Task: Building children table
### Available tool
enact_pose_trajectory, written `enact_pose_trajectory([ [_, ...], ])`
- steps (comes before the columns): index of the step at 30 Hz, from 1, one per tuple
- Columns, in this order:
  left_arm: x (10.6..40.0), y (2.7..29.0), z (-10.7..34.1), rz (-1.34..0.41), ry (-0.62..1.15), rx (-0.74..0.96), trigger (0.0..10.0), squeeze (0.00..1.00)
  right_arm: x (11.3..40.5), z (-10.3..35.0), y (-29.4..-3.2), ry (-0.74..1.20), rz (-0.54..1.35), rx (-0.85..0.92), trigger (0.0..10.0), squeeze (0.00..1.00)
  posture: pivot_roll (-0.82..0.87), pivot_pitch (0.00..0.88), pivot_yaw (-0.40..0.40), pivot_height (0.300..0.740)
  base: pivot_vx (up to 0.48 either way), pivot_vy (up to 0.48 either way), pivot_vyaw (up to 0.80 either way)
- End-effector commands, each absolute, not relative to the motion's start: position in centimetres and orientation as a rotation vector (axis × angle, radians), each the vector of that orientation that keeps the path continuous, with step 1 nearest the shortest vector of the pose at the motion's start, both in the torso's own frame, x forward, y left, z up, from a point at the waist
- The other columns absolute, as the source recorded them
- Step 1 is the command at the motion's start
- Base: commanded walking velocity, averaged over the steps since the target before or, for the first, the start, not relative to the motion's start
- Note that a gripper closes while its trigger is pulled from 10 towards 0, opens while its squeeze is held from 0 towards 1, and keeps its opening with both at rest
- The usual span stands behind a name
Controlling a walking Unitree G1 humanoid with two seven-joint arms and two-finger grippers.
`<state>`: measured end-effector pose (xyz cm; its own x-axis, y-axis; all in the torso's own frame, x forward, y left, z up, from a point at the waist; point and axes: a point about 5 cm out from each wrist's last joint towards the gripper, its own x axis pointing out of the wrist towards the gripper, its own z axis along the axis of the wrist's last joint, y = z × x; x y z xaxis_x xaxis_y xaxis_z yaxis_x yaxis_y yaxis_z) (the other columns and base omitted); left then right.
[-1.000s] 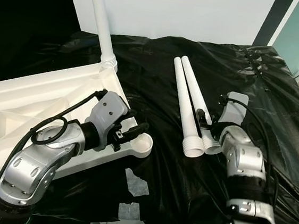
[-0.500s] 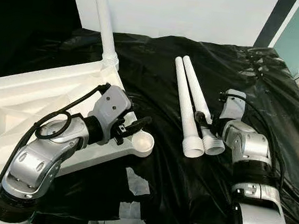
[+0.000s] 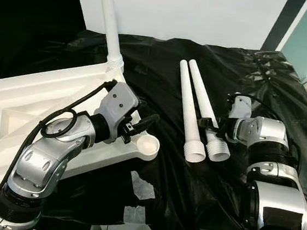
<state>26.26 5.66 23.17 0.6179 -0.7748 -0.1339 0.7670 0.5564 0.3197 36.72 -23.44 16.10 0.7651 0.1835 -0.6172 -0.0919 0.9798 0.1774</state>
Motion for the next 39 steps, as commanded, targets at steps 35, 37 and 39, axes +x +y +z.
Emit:
enact_pose_trajectory([
  [35, 30.1, 7.4, 23.9, -0.674, -0.053, 0.200, 10.0, 0.00, 37.9, 21.9, -17.5, -0.013, 0.386, 0.108, 10.0, 0.00, 0.10, 0.029, -0.010, 0.740, 0.000, 0.000, 0.00],
  [37, 30.2, 7.3, 23.9, -0.685, -0.057, 0.185, 10.0, 0.00, 37.8, 22.0, -17.1, -0.042, 0.396, 0.084, 10.0, 0.00, 0.10, 0.029, -0.010, 0.740, 0.000, 0.000, 0.00],
  [39, 30.3, 7.3, 24.0, -0.699, -0.059, 0.168, 10.0, 0.00, 37.7, 22.2, -16.5, -0.069, 0.413, 0.055, 10.0, 0.00, 0.09, 0.032, -0.010, 0.740, 0.000, 0.000, 0.00],
])
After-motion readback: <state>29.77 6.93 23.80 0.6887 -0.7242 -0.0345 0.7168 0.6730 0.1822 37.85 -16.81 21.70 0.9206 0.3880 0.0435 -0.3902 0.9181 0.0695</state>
